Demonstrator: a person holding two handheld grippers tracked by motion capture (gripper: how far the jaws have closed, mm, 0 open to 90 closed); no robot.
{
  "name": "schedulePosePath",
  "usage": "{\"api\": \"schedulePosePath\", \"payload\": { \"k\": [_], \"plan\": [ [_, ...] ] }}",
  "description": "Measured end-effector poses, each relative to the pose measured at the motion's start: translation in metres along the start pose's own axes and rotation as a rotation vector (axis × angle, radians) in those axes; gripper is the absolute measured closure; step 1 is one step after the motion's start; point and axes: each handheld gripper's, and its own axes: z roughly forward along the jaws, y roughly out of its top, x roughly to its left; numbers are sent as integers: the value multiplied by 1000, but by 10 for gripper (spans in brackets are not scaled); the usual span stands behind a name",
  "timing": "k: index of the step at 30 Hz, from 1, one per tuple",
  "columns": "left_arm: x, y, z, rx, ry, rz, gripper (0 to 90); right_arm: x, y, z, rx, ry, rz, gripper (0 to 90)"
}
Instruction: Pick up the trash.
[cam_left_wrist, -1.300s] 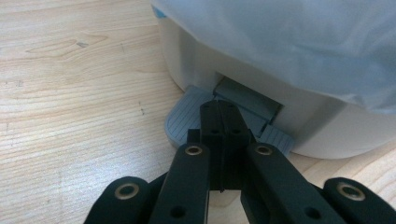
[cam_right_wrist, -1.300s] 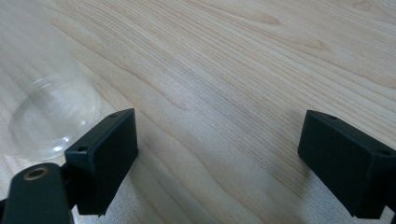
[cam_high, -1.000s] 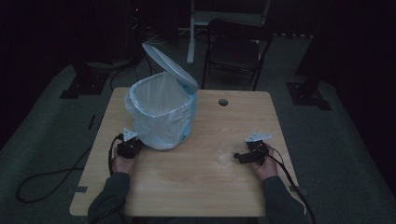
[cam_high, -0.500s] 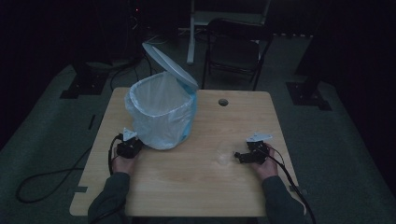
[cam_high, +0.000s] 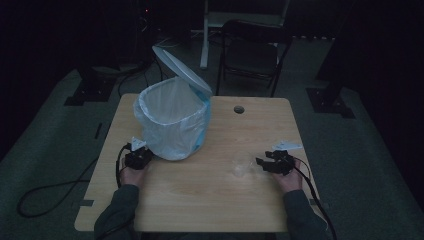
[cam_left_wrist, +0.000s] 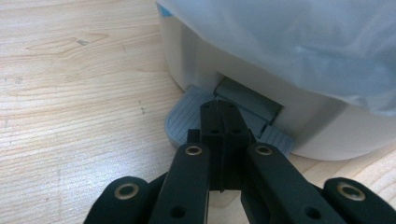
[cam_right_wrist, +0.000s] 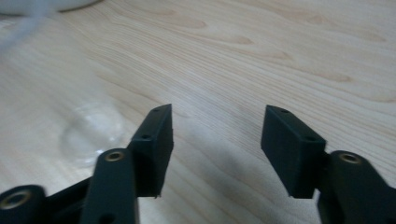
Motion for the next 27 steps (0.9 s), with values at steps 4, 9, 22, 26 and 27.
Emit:
{"api": "schedulePosePath", "payload": {
  "k": [4, 9, 22, 26, 27],
  "plan": [
    [0, 0, 0, -1, -3, -3, 900, 3, 4, -10, -24, 31, 3, 530],
    [0, 0, 0, 0, -3, -4, 900, 10, 11, -19, -43, 62, -12, 579],
    [1, 0, 0, 1, -5, -5, 900, 24, 33, -40, -99, 80, -7, 651],
    [0, 0, 0, 0, -3, -3, 900, 35, 41, -43, -108, 104, -34, 650],
    [0, 0, 0, 0, -3, -3, 900, 37, 42, -43, -106, 107, -41, 649]
  ]
}}
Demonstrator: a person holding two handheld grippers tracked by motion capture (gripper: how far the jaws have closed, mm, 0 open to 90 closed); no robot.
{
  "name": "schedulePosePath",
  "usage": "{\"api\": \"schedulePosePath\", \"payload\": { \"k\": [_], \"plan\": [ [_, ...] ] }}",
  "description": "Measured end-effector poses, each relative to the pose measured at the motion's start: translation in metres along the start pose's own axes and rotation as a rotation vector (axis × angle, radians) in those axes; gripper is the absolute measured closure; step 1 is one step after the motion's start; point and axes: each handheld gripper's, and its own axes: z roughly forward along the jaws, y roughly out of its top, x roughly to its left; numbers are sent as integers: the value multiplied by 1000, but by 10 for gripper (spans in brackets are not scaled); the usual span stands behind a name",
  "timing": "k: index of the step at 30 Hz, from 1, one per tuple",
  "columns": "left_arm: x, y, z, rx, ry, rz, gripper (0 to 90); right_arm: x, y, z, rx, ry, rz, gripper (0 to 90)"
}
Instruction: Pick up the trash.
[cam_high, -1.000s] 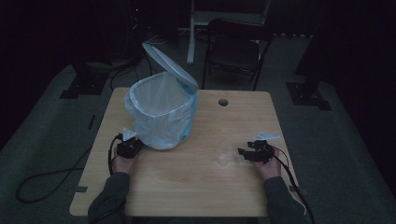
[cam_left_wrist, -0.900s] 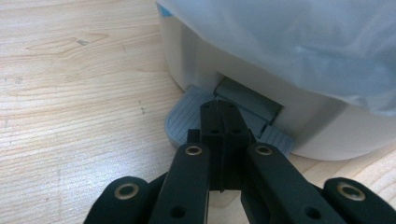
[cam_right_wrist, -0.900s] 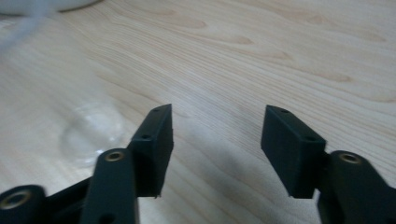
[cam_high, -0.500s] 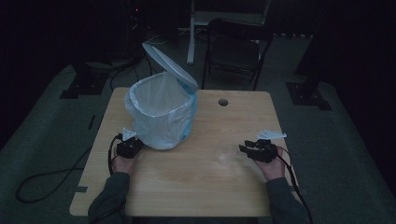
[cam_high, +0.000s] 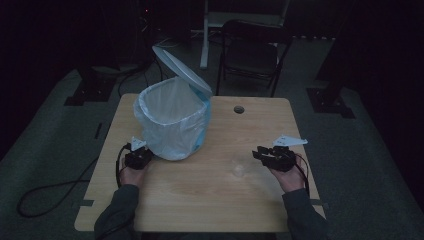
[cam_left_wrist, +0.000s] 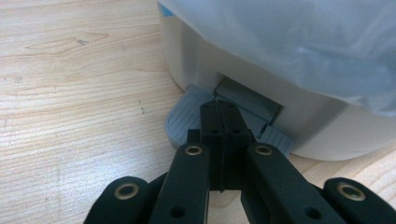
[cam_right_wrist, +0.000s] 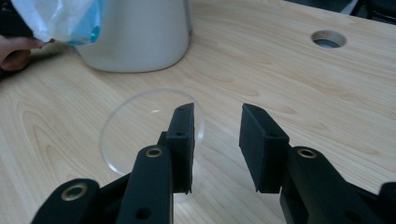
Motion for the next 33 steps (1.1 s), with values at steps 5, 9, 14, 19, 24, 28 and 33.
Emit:
{"api": "schedulePosePath", "payload": {
  "k": [5, 9, 14, 19, 24, 28, 33],
  "plan": [
    [0, 0, 0, 1, -1, -1, 900, 6, 3, 10, 34, 8, -29, 644],
    [0, 0, 0, 1, -3, -2, 900, 4, -4, 17, 84, 20, -20, 644],
    [0, 0, 0, 0, 0, 0, 900, 2, -17, 10, 115, 54, -9, 685],
    [0, 0, 0, 2, 2, 3, 900, 0, -33, 1, 129, 98, -2, 805],
    [0, 0, 0, 1, 3, 2, 900, 2, -42, 6, 161, 118, -25, 860],
    [0, 0, 0, 0, 2, 1, 900, 4, -42, 8, 151, 116, -37, 862],
    [0, 0, 0, 0, 2, 1, 900, 4, -40, 6, 134, 100, -38, 863]
  ]
}}
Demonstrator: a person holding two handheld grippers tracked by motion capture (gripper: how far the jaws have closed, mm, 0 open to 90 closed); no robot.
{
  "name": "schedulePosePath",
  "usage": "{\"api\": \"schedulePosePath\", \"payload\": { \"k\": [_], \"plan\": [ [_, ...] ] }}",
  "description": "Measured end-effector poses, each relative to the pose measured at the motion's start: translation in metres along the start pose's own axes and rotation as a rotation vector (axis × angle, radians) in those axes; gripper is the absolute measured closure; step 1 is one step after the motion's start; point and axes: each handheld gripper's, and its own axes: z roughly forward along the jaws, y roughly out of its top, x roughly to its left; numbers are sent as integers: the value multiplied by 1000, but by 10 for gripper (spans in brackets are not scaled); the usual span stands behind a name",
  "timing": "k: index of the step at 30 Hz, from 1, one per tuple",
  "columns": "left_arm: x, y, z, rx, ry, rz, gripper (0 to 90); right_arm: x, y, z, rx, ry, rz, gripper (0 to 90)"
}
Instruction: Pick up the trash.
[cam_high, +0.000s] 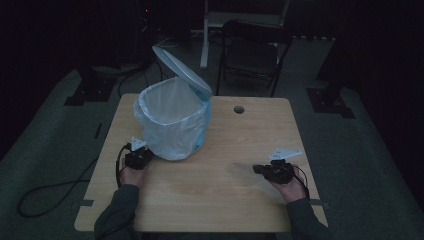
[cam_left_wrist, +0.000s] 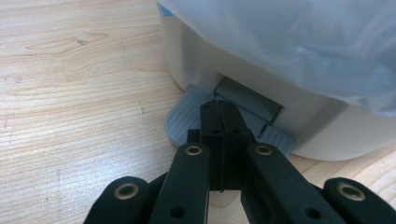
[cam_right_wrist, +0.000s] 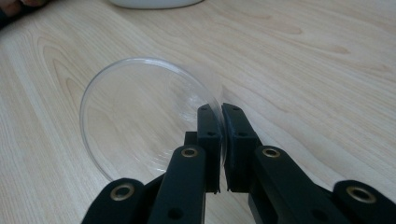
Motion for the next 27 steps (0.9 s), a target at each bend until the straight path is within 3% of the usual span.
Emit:
{"api": "schedulePosePath", "payload": {
  "k": [20, 27],
  "plan": [
    [0, 0, 0, 0, 0, 0, 900, -1, 13, -14, -73, -29, -11, 864],
    [0, 0, 0, 1, -1, -1, 900, -2, 14, -16, -76, -37, -9, 865]
  ]
}}
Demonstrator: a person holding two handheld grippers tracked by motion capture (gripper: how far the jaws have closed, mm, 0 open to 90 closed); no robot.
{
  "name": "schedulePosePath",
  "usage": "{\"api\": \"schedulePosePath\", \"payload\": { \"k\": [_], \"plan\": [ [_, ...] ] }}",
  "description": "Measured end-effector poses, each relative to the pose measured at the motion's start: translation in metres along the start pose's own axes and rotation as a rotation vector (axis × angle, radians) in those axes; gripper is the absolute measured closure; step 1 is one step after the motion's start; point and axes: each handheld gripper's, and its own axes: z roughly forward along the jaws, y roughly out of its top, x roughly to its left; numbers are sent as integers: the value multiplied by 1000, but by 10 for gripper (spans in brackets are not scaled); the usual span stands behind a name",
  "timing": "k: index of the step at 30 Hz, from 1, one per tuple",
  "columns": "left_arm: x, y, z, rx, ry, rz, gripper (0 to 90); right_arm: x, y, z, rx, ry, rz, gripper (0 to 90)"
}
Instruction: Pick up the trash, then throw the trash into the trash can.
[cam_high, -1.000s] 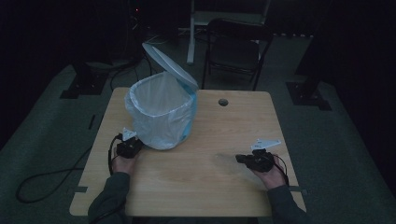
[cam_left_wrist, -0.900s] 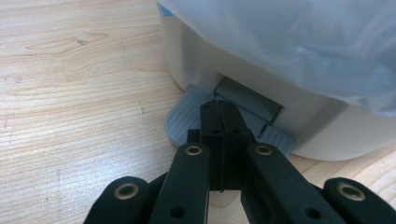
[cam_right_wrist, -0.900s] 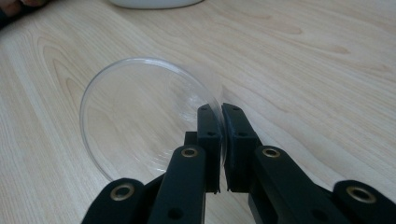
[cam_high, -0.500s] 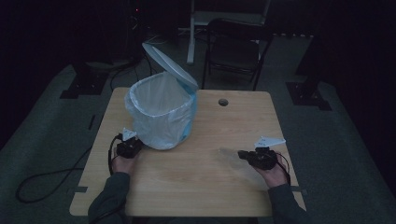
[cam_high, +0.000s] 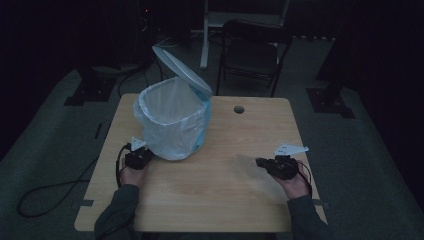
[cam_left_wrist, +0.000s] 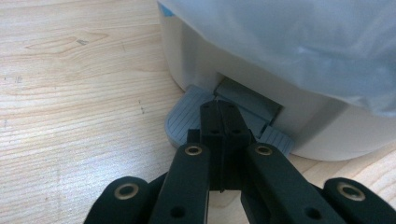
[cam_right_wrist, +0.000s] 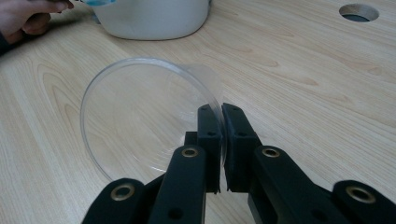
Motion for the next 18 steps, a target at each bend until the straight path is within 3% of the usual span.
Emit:
{"api": "schedulePosePath", "payload": {
  "k": [18],
  "plan": [
    [0, 0, 0, 0, 3, 2, 900, 2, 10, -6, -31, -5, -17, 865]
  ]
}}
